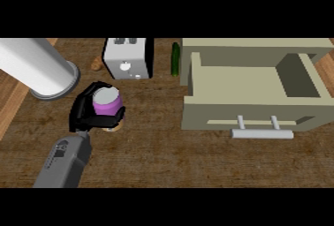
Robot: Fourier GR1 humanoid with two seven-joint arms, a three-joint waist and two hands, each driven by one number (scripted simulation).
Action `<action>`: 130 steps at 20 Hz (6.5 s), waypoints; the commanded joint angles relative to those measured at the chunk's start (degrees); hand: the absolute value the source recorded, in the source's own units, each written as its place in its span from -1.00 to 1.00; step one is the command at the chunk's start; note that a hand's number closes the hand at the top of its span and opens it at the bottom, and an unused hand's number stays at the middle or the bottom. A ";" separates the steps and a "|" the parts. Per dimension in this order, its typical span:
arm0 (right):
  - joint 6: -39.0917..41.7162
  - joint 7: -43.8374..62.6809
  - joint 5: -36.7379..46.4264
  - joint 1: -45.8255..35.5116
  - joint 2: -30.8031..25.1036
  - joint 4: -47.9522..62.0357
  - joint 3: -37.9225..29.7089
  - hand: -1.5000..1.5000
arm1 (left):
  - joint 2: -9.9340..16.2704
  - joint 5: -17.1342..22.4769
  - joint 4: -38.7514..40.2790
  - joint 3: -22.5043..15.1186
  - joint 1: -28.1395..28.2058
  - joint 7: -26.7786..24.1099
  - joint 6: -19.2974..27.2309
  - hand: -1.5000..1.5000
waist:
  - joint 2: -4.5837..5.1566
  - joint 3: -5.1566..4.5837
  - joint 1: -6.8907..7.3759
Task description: Pick up the can, place it into the drawer and close the drawer
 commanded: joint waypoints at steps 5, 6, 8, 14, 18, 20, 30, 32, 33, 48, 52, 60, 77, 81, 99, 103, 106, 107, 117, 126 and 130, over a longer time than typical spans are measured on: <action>0.32 -1.47 2.09 -2.18 0.44 2.87 0.82 -1.00 | -4.25 -5.32 -14.96 -6.92 -4.10 12.88 9.02 1.00 | 0.40 -0.07 -0.89; 1.44 -1.84 -1.05 -2.37 -1.11 3.03 -2.09 -1.00 | -4.13 -4.29 -20.72 -7.89 -1.79 16.23 7.90 1.00 | 0.31 -0.06 -0.76; 0.83 -3.82 1.98 -0.70 0.96 3.02 -0.34 -1.00 | -4.47 -5.26 -22.77 -9.51 -3.87 22.10 8.73 1.00 | 0.33 -0.06 -0.89; -2.72 -2.87 3.12 -0.66 0.96 1.17 3.60 -1.00 | -5.53 -6.30 -19.40 -14.98 -13.98 25.75 16.16 1.00 | 0.47 -0.09 -1.37; 0.59 -2.07 1.74 0.06 0.95 0.82 0.27 -1.00 | -5.55 -8.02 -18.78 -15.55 -25.37 35.61 20.05 1.00 | 0.43 -0.06 -1.60; -0.60 -1.39 1.89 0.74 0.98 -0.08 1.31 -1.00 | -5.55 -6.25 -16.03 -14.50 -27.70 33.77 19.33 1.00 | 0.48 -0.08 -1.64; 1.80 -0.42 -0.85 -2.81 -1.32 2.27 -2.46 -1.00 | -5.56 -1.07 -0.29 -16.93 -43.77 32.72 26.26 1.00 | 0.64 -0.07 -2.10; 3.60 -0.16 -5.44 -1.07 -2.99 1.30 -5.95 -1.00 | -5.56 0.84 1.99 -21.13 -46.54 34.29 31.34 1.00 | 0.61 -0.04 -2.87; 1.08 -0.75 1.94 -1.51 0.85 1.08 -0.02 -1.00 | -5.56 1.45 3.25 -22.63 -48.51 33.81 33.16 1.00 | 0.67 -0.05 -2.68; 0.02 2.42 1.37 -6.76 -0.45 2.38 -0.19 -1.00 | -5.56 12.23 25.87 -25.66 -62.48 26.32 32.26 1.00 | 1.16 -0.01 -3.91; 1.01 -0.06 2.46 -4.62 0.17 2.03 0.49 -1.00 | -5.56 16.17 28.11 -28.47 -63.11 25.15 33.55 1.00 | 1.33 0.04 -5.42; -0.65 0.90 3.21 -9.81 0.33 5.21 1.55 -1.00 | -5.56 19.04 33.04 -33.34 -63.93 21.26 34.61 1.00 | 1.71 0.06 -5.92; 0.00 1.98 1.51 -13.73 -3.08 6.21 -0.99 -1.00 | -5.56 22.87 35.99 -43.56 -58.80 16.64 40.56 -1.00 | 2.29 0.09 -8.07; 0.66 1.96 1.85 -12.85 -2.53 6.31 0.45 -1.00 | -5.56 24.52 36.21 -44.00 -61.33 19.09 41.82 -1.00 | 2.26 0.11 -8.74; -0.12 -1.84 16.21 -15.67 -7.59 0.39 3.26 -1.00 | -5.56 31.17 35.71 -42.43 -59.94 13.12 44.87 -1.00 | 2.44 -0.03 -7.22; -0.39 -2.71 22.65 -16.47 -8.49 -0.21 6.66 -1.00 | -5.56 33.16 34.00 -42.18 -60.81 13.29 45.20 -1.00 | 2.00 -0.05 -5.91; -0.63 -5.56 26.20 -17.59 -10.34 2.41 6.33 -1.00 | -5.56 35.08 30.46 -43.55 -57.94 11.99 47.37 -1.00 | 1.76 0.00 -5.68; -0.07 -5.36 28.26 -16.00 -11.26 1.31 6.99 -1.00 | -5.56 35.29 32.22 -42.03 -60.48 12.55 47.76 -1.00 | 1.67 -0.02 -5.56; -5.63 -4.73 53.85 -19.93 -12.85 8.86 18.72 -1.00 | -4.99 34.39 33.34 -40.98 -62.65 12.77 47.02 -1.00 | 0.94 -0.09 -1.48; -16.27 -6.74 68.27 -26.56 -10.48 30.31 22.74 -1.00 | -2.05 31.72 26.96 -42.33 -60.50 17.90 48.20 -1.00 | 0.40 -0.06 0.58; -23.45 -8.26 69.17 -29.71 -6.87 39.13 21.59 -1.00 | 1.80 30.48 22.25 -42.17 -58.26 21.45 47.82 -1.00 | 0.33 -0.05 0.73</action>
